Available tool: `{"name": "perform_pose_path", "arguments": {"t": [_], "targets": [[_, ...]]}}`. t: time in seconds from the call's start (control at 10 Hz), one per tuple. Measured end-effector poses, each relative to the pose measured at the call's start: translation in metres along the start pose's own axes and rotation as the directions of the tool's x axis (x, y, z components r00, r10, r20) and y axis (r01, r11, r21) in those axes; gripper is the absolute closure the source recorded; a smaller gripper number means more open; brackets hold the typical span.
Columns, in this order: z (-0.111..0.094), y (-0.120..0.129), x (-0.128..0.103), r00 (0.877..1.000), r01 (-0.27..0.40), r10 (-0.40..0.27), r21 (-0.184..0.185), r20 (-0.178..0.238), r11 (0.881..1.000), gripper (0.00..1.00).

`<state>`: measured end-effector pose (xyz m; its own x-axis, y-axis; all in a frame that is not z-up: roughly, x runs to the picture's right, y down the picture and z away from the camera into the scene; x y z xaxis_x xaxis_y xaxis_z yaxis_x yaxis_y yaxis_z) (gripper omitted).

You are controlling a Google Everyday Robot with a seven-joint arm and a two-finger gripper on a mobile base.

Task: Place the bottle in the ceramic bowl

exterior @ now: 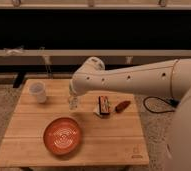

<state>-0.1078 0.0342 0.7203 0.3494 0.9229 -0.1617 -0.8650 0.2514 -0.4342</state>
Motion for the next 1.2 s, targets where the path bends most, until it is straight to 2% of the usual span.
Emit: {"name": "perform_pose_path", "arguments": {"t": [0.3, 0.6, 0.9, 1.2], "targets": [[-0.022, 0.027, 0.04, 0.997, 0.074, -0.075, -0.043, -0.013, 0.996, 1.0], [-0.036, 0.04, 0.065, 0.988, 0.137, -0.143, -0.089, -0.066, 0.987, 1.0], [-0.039, 0.058, 0.091, 0.954, 0.229, -0.248, -0.124, -0.169, 0.966, 1.0], [-0.026, 0.07, 0.109, 0.903, 0.305, -0.34, -0.164, -0.262, 0.938, 0.99]]}}
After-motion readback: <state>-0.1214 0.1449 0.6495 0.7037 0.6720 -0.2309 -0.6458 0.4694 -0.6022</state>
